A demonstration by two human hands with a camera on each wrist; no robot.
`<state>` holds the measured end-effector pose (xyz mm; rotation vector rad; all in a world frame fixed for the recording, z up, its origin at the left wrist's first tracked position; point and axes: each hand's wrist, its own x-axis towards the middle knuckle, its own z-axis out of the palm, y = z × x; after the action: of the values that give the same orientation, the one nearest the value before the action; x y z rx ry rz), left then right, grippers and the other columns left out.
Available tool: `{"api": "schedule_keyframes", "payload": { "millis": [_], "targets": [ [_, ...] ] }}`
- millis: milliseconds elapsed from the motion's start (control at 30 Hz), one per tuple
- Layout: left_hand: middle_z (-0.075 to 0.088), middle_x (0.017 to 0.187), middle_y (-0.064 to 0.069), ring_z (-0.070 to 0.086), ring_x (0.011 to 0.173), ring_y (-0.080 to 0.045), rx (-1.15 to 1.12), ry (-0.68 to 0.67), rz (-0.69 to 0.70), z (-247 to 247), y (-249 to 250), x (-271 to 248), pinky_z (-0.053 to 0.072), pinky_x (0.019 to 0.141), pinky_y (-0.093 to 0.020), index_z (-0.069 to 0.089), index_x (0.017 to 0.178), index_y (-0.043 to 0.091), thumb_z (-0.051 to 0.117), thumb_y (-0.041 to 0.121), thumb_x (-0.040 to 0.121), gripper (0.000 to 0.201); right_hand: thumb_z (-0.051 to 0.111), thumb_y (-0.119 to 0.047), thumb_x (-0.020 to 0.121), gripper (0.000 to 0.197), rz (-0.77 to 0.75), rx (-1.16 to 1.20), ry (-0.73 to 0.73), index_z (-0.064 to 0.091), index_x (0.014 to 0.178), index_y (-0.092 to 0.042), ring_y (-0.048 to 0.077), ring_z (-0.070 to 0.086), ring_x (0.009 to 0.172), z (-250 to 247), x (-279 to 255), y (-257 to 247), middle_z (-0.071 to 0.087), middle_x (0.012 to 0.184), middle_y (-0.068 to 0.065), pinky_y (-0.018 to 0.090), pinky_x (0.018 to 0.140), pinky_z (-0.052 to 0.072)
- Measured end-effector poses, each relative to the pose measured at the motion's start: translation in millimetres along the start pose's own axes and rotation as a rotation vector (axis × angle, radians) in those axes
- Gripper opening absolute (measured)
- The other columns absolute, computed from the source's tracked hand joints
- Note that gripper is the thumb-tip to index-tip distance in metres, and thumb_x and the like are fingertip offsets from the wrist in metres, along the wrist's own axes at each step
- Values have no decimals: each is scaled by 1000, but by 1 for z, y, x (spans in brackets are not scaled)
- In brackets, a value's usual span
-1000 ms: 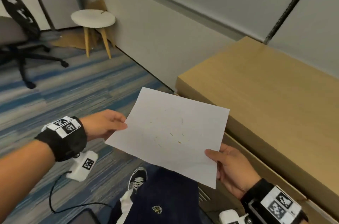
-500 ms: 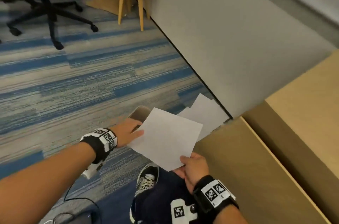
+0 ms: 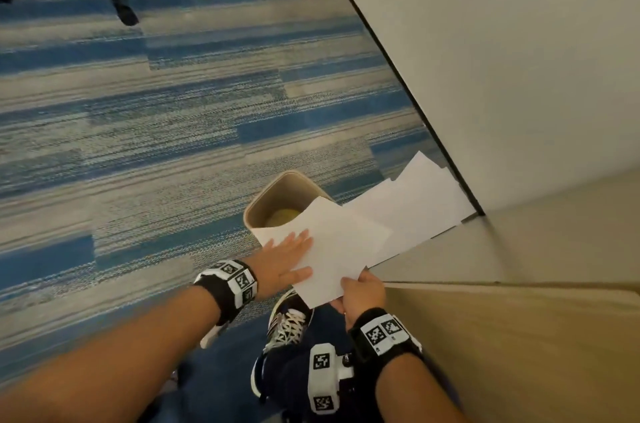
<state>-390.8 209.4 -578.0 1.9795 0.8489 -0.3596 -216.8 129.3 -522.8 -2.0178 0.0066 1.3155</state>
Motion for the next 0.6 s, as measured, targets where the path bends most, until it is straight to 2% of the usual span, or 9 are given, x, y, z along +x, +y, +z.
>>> {"api": "schedule_keyframes", "payload": {
  "millis": [67, 200, 233, 300, 333, 400, 467, 533, 600],
  "targets": [
    [-17, 164, 10, -14, 151, -15, 39, -51, 97, 10, 10, 3, -12, 118, -48, -11, 157, 32, 0, 87, 80, 96, 51, 10, 95, 30, -7, -12, -14, 72, 89, -11, 37, 73, 90, 2, 4, 1, 76, 98, 15, 42, 68, 63],
    [-10, 166, 3, -2, 153, -25, 20, -16, -223, 8, -15, 9, -4, 119, -56, -5, 158, 25, -16, 96, 57, 124, 49, 12, 95, 31, 0, 15, -46, 70, 88, -11, 33, 71, 88, 7, 3, -1, 74, 98, 14, 36, 59, 61],
    [-12, 166, 4, -4, 153, -24, -27, -1, -185, 6, -12, 8, -5, 120, -53, -8, 158, 26, -13, 95, 61, 119, 49, 12, 95, 31, 3, 29, -56, 69, 89, -10, 32, 71, 87, 7, 2, -2, 73, 98, 15, 35, 57, 61],
    [-14, 164, 10, -10, 152, -16, -109, -16, 8, 10, 8, 7, -8, 119, -45, -12, 156, 31, -2, 89, 77, 99, 48, 13, 96, 30, 6, 62, -76, 70, 92, -8, 30, 72, 86, 5, -1, -4, 74, 98, 14, 33, 54, 61],
    [-13, 164, 13, -10, 152, -13, -98, -50, 53, 10, 17, 6, -9, 119, -44, -12, 156, 32, -2, 89, 77, 98, 48, 13, 96, 30, 5, 79, -82, 70, 95, -7, 30, 72, 86, 5, -2, -5, 75, 98, 14, 31, 53, 60],
    [-10, 166, 9, -5, 153, -18, -16, -119, -63, 9, 13, 6, -6, 120, -50, -6, 158, 28, -13, 94, 60, 119, 46, 14, 96, 32, 11, 103, -85, 70, 98, -5, 31, 72, 87, 3, -5, -4, 75, 99, 14, 29, 49, 58],
    [-11, 166, 2, -2, 153, -25, -17, -50, -239, 1, 4, 6, -1, 120, -55, -3, 159, 23, -16, 95, 49, 132, 45, 15, 96, 31, 11, 96, -74, 69, 96, -5, 32, 71, 87, 1, -6, -2, 73, 101, 16, 29, 47, 58],
    [-16, 165, 6, -8, 152, -18, -100, 20, -102, 1, 11, 4, -6, 121, -49, -9, 158, 27, -9, 98, 59, 121, 47, 15, 95, 31, 1, 90, -65, 69, 93, -7, 31, 71, 85, -1, -6, 1, 74, 101, 16, 31, 51, 60],
    [-15, 164, 12, -11, 151, -10, -95, -44, 77, 7, 29, 2, -11, 119, -42, -12, 157, 32, 6, 83, 85, 90, 47, 14, 96, 33, -13, 94, -78, 71, 95, -9, 31, 73, 87, -2, -6, 3, 76, 98, 14, 35, 56, 62]
  ]
}}
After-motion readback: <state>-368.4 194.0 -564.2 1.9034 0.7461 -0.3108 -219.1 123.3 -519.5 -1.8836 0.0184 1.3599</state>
